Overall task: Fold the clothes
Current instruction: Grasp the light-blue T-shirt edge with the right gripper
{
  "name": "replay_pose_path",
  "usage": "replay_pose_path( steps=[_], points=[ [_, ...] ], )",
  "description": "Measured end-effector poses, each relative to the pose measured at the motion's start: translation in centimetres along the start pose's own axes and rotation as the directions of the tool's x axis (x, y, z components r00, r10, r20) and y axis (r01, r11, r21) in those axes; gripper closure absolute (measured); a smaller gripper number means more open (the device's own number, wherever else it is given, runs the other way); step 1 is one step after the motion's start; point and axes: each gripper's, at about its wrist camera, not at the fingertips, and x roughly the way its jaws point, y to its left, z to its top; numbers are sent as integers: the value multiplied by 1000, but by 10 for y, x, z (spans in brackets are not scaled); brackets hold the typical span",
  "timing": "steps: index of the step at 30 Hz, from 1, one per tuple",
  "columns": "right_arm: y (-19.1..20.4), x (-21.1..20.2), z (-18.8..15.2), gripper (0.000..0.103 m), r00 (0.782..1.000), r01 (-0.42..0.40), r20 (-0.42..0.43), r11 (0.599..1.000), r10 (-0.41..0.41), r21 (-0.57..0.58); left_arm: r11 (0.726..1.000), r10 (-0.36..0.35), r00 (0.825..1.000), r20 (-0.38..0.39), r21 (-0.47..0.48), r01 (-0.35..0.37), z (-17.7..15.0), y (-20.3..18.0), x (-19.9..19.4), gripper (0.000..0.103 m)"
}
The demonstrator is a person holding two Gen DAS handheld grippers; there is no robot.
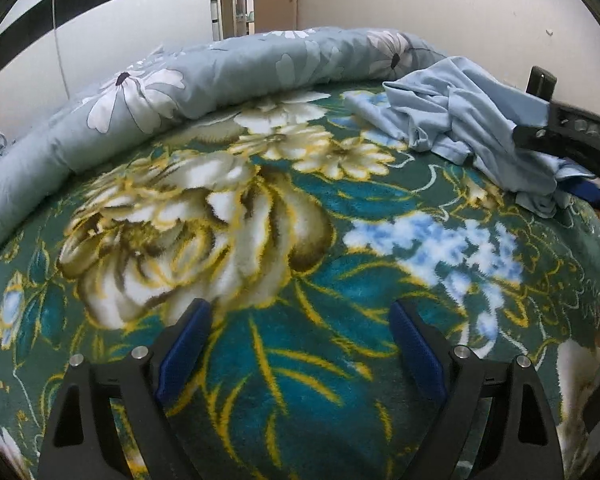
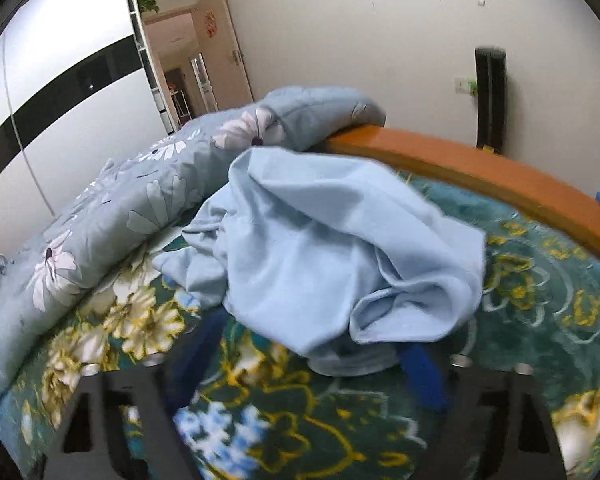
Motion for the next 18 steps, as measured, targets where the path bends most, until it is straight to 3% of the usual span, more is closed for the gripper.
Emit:
replay_pose_path(
  steps=[1, 2, 4, 10, 13, 18],
  points=[
    [1, 3, 0, 46, 1000, 5, -7, 1000, -5, 1, 1000, -5, 1000, 2, -4, 5, -1, 1, 0, 12],
    [2, 5, -1, 51, 1000, 16, -9, 1000, -16, 0, 1000, -8, 1000, 4, -6, 8, -1, 2, 0, 12],
    [-1, 3, -1, 80, 1000, 13, 8, 1000, -13, 8, 1000, -14, 1000, 8, -10, 14, -2, 3, 1, 12],
    [-9, -22, 3, 86, 998, -60, 27, 998, 59, 34, 1000, -22, 1000, 9, -18, 22, 0, 4, 6, 12],
    [5, -52, 2, 87, 992, -121, 37, 992, 121, -22, 998, -31, 999, 11, -59, 32, 0, 10, -1, 12],
    [44, -112, -1, 87, 968, -238, 42, 958, 247, -157, 979, -117, 993, 8, -165, 117, -25, 56, -42, 12]
  ],
)
